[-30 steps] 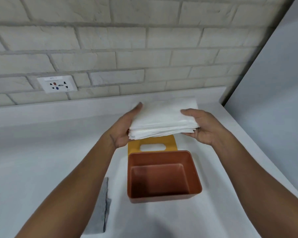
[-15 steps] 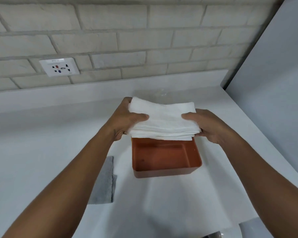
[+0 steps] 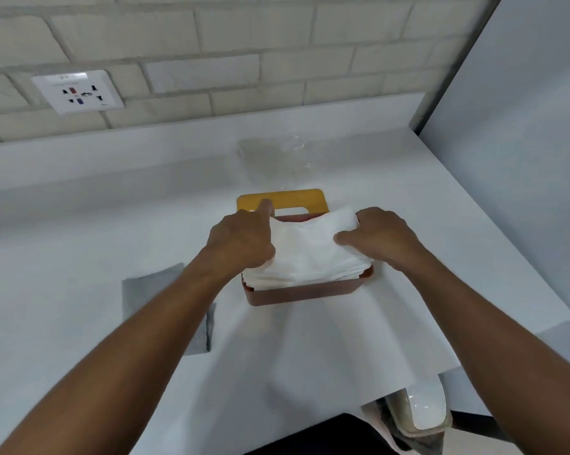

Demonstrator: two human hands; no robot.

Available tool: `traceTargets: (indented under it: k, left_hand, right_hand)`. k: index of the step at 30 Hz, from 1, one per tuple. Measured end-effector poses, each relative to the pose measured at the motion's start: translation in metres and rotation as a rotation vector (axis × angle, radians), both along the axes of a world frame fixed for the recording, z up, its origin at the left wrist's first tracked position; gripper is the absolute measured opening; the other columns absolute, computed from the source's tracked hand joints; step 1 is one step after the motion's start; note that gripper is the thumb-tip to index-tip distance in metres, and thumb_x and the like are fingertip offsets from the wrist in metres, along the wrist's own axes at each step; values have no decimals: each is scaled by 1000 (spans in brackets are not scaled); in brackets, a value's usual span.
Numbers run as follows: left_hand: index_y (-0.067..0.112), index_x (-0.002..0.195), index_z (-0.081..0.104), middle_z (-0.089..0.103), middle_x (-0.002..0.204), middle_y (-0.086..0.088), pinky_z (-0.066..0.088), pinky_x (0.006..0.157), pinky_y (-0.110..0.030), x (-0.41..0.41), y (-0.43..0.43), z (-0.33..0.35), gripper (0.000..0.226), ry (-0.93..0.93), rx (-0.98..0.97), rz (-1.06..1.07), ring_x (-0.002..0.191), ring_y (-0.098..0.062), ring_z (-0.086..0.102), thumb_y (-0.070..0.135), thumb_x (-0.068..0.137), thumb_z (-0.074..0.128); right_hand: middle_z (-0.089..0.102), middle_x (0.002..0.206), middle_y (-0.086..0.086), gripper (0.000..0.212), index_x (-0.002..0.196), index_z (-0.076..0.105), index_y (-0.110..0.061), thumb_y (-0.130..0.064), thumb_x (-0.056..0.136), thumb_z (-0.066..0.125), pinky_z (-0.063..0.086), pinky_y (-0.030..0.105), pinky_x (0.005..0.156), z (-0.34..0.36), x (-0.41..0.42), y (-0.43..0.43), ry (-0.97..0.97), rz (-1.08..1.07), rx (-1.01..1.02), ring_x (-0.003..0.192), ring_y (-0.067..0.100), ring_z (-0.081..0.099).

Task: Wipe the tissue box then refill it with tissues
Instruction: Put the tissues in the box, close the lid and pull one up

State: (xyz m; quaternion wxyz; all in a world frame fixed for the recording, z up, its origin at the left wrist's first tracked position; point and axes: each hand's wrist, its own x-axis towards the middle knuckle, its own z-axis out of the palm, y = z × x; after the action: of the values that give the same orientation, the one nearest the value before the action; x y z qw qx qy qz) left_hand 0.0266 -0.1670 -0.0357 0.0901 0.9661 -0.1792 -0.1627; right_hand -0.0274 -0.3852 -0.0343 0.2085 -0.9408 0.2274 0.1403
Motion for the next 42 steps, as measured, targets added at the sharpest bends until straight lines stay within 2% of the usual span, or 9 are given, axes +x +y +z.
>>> traceTargets:
  k: [8, 13, 18, 23, 26, 30, 35, 39, 42]
  left_hand:
    - [23, 144, 41, 49, 86, 2, 41, 72, -34, -3, -12, -11, 46, -186, 253, -128, 86, -26, 60, 24, 100, 56]
    - [23, 140, 47, 59, 95, 2, 42, 70, -34, -5, -14, -16, 41, -238, 352, -193, 96, -25, 70, 21, 101, 56]
    - [25, 137, 51, 68, 108, 3, 38, 67, -33, -11, -20, -11, 41, -295, 434, -207, 99, -22, 70, 32, 100, 67]
    - [23, 129, 57, 64, 103, 1, 39, 67, -33, -16, -31, -2, 30, -364, 451, -280, 97, -21, 70, 26, 100, 66]
    - [19, 130, 58, 58, 92, -1, 48, 70, -35, -12, -32, -12, 31, -230, 512, -463, 100, -24, 69, 19, 100, 61]
    - [16, 145, 44, 67, 114, -5, 48, 71, -35, -7, -29, -24, 48, -182, 514, -492, 106, -27, 68, 22, 100, 60]
    - [20, 111, 68, 62, 87, 4, 41, 60, -31, 0, -28, -27, 24, -221, 468, -495, 75, -17, 57, 34, 91, 70]
    - [19, 102, 73, 65, 86, 2, 41, 55, -30, 6, -25, -34, 33, -135, 494, -554, 78, -20, 65, 49, 90, 72]
    - [19, 92, 69, 56, 74, 5, 34, 50, -26, 8, -25, -38, 29, -158, 452, -553, 68, -17, 56, 48, 89, 70]
  right_hand:
    - [46, 71, -4, 32, 90, 53, -20, -47, 80, 67, 37, 30, 64, 5, 2, 22, 74, 134, -328, 77, 23, 52]
    - [40, 67, -4, 47, 104, 60, -17, -57, 80, 69, 41, 30, 67, 0, 4, 30, 92, 194, -421, 76, 23, 51]
    - [63, 93, 3, 53, 116, 49, -16, -56, 85, 66, 37, 31, 66, 6, 0, 29, -70, 284, -503, 90, 28, 63]
    - [64, 112, -1, 33, 117, 60, -29, -33, 86, 70, 43, 31, 75, -1, 3, 35, -30, 445, -296, 101, 24, 60]
    - [64, 113, 2, 45, 121, 61, -26, -24, 80, 77, 47, 32, 75, -14, 9, 38, 71, 538, -295, 105, 25, 60]
    - [65, 112, 4, 58, 124, 55, -17, -19, 74, 84, 51, 35, 73, -26, 13, 37, 63, 614, -360, 101, 27, 63]
    - [58, 118, 2, 57, 125, 53, -22, -34, 77, 81, 44, 35, 70, -25, 17, 31, 19, 622, -378, 108, 27, 57]
    - [61, 116, 5, 63, 127, 52, -18, -29, 74, 84, 51, 38, 73, -28, 14, 32, 26, 681, -417, 101, 29, 63]
    - [62, 115, 4, 57, 124, 56, -19, -30, 75, 83, 49, 35, 70, -29, 15, 33, 6, 680, -446, 98, 27, 64]
